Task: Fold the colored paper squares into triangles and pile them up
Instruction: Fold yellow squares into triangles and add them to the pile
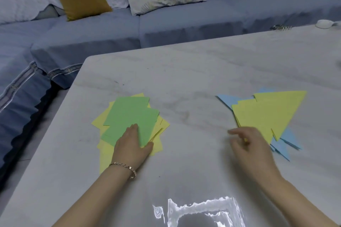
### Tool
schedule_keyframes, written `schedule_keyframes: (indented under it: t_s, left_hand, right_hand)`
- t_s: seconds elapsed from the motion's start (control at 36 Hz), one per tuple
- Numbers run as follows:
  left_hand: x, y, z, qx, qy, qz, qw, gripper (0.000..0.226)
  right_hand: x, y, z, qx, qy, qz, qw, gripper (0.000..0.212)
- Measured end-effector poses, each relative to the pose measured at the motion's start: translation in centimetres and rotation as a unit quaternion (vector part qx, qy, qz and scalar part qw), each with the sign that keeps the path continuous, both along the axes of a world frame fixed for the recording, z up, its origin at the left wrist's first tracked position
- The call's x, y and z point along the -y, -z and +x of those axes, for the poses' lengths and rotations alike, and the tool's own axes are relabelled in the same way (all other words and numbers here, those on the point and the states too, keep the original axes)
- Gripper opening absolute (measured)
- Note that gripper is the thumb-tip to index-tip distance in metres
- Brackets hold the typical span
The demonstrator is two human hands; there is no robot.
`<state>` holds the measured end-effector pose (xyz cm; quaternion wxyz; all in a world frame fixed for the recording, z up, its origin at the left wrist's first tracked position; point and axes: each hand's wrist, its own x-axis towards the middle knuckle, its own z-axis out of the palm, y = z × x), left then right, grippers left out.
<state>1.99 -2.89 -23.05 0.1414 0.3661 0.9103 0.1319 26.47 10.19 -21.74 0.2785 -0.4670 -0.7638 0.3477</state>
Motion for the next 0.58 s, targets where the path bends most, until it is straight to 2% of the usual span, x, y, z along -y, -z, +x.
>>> schedule_keyframes:
  t_s: [0.14,0.22,0.33,0.5,0.53,0.58]
  left_hand:
    - [0.5,-1.0,-0.8,0.049,0.010,0.015,0.999,0.069]
    - [0.9,-1.6,-1.5,0.071,-0.007,0.044,0.997,0.052]
    - [1.5,-2.0,-1.9,0.091,-0.020,0.107,0.990,0.027]
    - [1.9,-2.1,-1.9,0.108,-0.063,0.184,0.975,0.008]
    - [2.1,-2.3,-1.8,0.093,-0.070,0.200,0.973,0.008]
    - [2.4,-2.5,-1.8,0.038,-0.067,0.203,0.976,0.025]
  right_hand:
    - [2.5,0.8,-2.1,0.048,-0.173,-0.037,0.983,0.025]
    - [3.5,1.1,-2.9,0.073,-0.233,-0.036,0.969,0.024]
    - [4.1,1.3,-3.5,0.082,-0.265,-0.027,0.960,0.023]
    - [4.3,1.1,-3.8,0.081,-0.286,-0.019,0.955,0.021]
    - [4.3,1.1,-3.8,0.081,-0.286,-0.020,0.955,0.021]
    - [4.3,1.1,-3.7,0.081,-0.285,-0.022,0.955,0.024]
